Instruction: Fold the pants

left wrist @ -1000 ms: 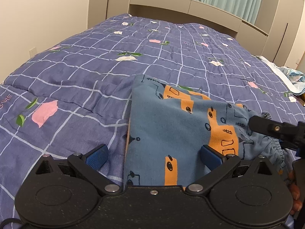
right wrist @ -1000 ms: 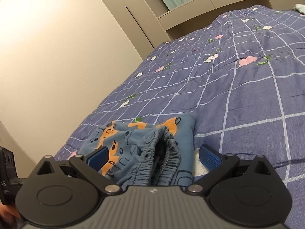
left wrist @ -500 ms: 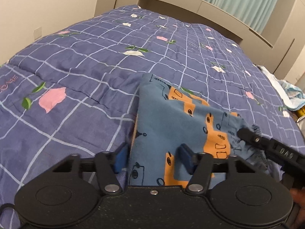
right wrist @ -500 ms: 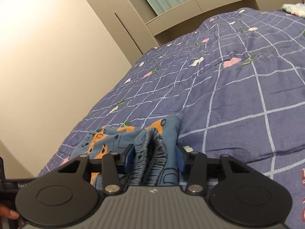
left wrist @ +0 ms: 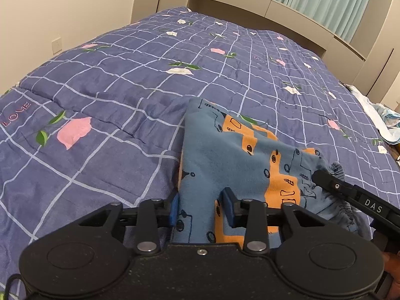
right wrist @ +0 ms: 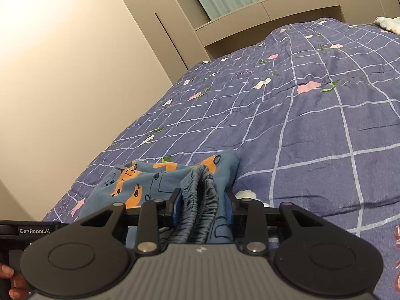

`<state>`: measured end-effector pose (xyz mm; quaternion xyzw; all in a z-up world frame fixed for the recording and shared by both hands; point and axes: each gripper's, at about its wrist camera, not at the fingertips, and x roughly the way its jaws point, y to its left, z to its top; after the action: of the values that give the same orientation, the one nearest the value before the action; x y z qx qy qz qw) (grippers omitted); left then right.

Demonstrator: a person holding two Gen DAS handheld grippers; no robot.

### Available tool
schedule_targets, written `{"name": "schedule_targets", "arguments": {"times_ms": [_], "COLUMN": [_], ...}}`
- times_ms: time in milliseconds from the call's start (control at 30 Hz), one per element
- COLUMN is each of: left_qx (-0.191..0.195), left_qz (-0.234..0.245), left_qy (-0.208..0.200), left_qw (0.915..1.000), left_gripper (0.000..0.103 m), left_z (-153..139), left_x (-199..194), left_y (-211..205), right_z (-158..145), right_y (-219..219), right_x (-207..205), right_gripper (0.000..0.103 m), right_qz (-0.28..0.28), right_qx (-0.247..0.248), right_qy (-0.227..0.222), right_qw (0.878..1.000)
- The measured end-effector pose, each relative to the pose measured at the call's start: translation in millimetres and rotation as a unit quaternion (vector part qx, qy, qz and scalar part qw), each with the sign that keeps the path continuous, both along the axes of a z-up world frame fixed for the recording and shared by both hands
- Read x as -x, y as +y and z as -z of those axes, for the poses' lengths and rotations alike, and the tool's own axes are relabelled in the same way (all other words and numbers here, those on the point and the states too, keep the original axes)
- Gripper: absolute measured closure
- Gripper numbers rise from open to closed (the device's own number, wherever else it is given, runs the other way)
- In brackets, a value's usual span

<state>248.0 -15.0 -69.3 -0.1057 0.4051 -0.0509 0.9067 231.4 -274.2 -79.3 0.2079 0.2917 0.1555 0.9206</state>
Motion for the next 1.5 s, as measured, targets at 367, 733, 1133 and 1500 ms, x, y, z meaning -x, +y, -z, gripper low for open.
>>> {"name": "schedule_targets", "arguments": {"times_ms": [367, 733, 1133, 1500], "left_qx": [0.012, 0.029, 0.034, -0.024], "left_qz": [0.006, 0.063, 0.147, 0.153], "left_qy": [-0.021, -0.049, -0.043, -0.038], "left_qw": [0.9997, 0.9964, 0.9876, 0.9871], "left_gripper": [0.086, 0.086, 0.086, 0.076], "left_z": [-17.7, -41.6, -35.8, -24.2], "left_x": [6.1, 13.9, 17.4, 20.8], "left_y": [-5.1, -57.6, -155.6, -178.6], "right_z": [-34.5, -71.6, -73.9, -31.8], "right_y": [10.5, -33.0, -123.0, -156.3], "right_x": [15.1, 51.0, 91.9, 99.4], "right_gripper": [0.079, 0.080, 0.080, 0.066], "right_qz": [-0.006, 0.037, 0.109, 0.137], "right_qx": [0.046, 0.081, 0.103, 0.073], "right_qy": [-0.035, -0.069, -0.049, -0.010], "right_qw": [0.998, 0.994, 0.987, 0.988]}}
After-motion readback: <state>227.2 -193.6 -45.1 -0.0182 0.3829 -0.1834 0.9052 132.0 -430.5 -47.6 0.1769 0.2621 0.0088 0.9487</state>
